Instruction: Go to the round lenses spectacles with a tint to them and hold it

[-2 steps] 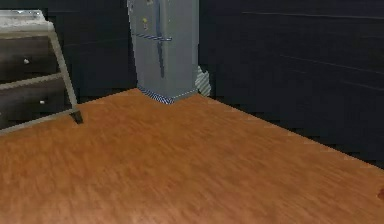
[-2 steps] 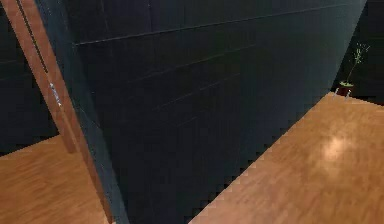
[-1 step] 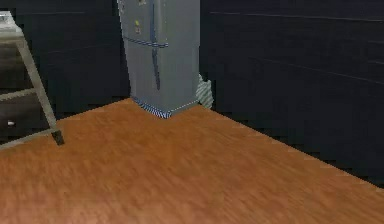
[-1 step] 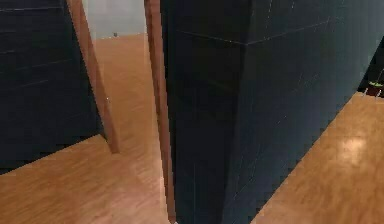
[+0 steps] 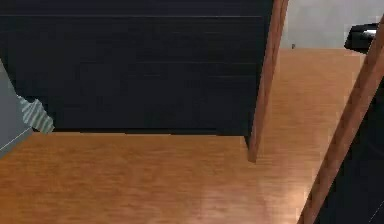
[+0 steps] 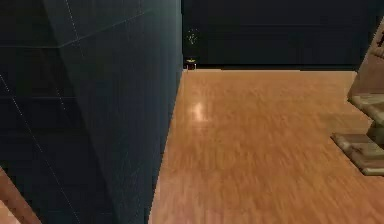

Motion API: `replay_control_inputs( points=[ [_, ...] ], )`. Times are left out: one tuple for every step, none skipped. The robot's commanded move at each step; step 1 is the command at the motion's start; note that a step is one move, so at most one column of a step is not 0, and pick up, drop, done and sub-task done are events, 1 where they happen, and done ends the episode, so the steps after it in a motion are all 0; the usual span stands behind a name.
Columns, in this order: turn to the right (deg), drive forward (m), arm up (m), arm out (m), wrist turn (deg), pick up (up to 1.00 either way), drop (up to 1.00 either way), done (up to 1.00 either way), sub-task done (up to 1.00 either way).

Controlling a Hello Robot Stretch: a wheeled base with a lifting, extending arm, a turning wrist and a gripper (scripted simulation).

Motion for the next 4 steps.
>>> replay_control_inputs(
  points=[
    [0.0, 1.0, 0.0, 0.0, 0.0, 0.0, 0.0, 0.0, 0.0],
    [18.0, 0.0, 0.0, 0.0, 0.0, 0.0, 0.0, 0.0, 0.0],
    [0.0, 0.1, 0.0, 0.0, 0.0, 0.0, 0.0, 0.0, 0.0],
    [45.0, 0.0, 0.0, 0.0, 0.0, 0.0, 0.0, 0.0, 0.0]
  ],
)
